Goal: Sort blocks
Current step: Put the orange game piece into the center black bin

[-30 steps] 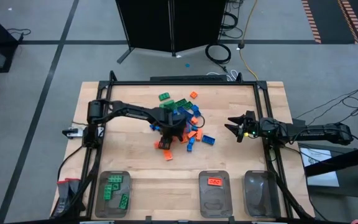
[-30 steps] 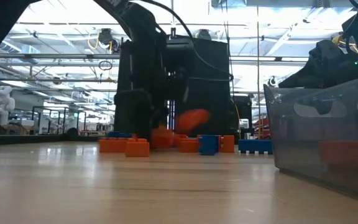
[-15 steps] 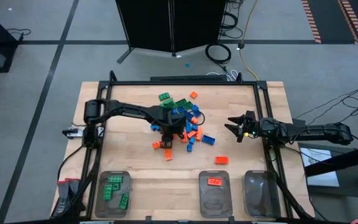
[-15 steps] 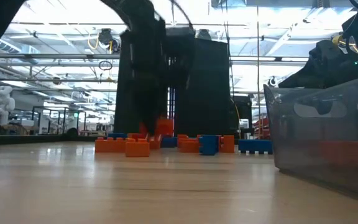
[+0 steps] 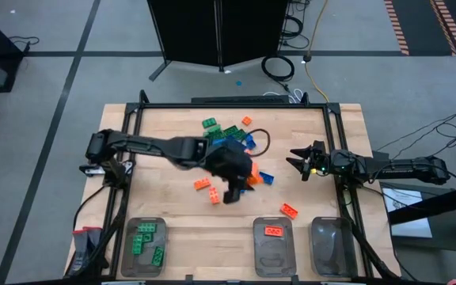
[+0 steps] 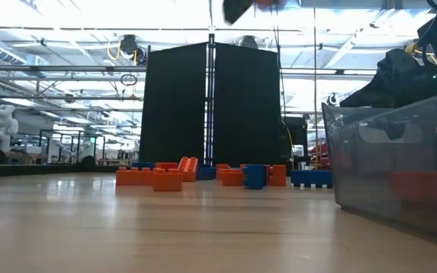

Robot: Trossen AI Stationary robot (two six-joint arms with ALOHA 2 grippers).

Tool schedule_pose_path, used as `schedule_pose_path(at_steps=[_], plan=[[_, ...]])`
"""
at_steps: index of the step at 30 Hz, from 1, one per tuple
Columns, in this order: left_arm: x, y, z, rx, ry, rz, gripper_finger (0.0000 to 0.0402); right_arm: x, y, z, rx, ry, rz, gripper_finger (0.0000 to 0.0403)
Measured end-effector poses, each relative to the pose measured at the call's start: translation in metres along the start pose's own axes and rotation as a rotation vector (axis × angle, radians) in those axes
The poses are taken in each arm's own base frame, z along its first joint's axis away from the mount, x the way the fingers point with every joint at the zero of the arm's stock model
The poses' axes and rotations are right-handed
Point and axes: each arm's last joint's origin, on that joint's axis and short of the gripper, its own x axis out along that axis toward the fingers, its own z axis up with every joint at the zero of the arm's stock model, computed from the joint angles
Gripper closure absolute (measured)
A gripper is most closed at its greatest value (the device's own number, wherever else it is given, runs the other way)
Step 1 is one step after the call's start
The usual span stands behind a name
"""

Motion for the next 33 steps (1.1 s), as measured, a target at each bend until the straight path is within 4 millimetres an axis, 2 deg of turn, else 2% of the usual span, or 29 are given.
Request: schedule_pose_path(at_steps=[2,5,10,15,21,27,33], plan=[[0.006,-0.015,0.009,0.033,-0.089,-0.026,0.0266,0.000,0.000,0.000,0.000,0.000,0.000,0.0165],[0.022,-0.030,0.008,0.051,-0.117,-0.046,0.0266,0.000,0.000,0.000,0.002,0.001,-0.001,0.0165],[0.057,-0.034,-0.004,-0.020,-0.115,-0.057,0.0266,0.000,0.000,0.000,0.003,0.002,-0.001,0.0165],[0.091,-0.042,-0.021,-0.051,-0.084,-0.144,0.0266,0.000,0.000,0.000,0.002,0.002,-0.001,0.0165],[0.114,-0.060,-0.032,-0.064,-0.093,-0.304,0.0266,0.001,-0.001,-0.002,0.020,0.018,-0.011,0.0165],[0.132,-0.063,-0.043,-0.086,-0.072,-0.379,0.0266,0.003,-0.001,-0.004,0.021,0.045,-0.028,0.0165],[0.147,-0.061,-0.056,-0.085,-0.035,-0.376,0.0266,0.005,-0.002,-0.007,0.030,0.066,-0.041,0.0165]])
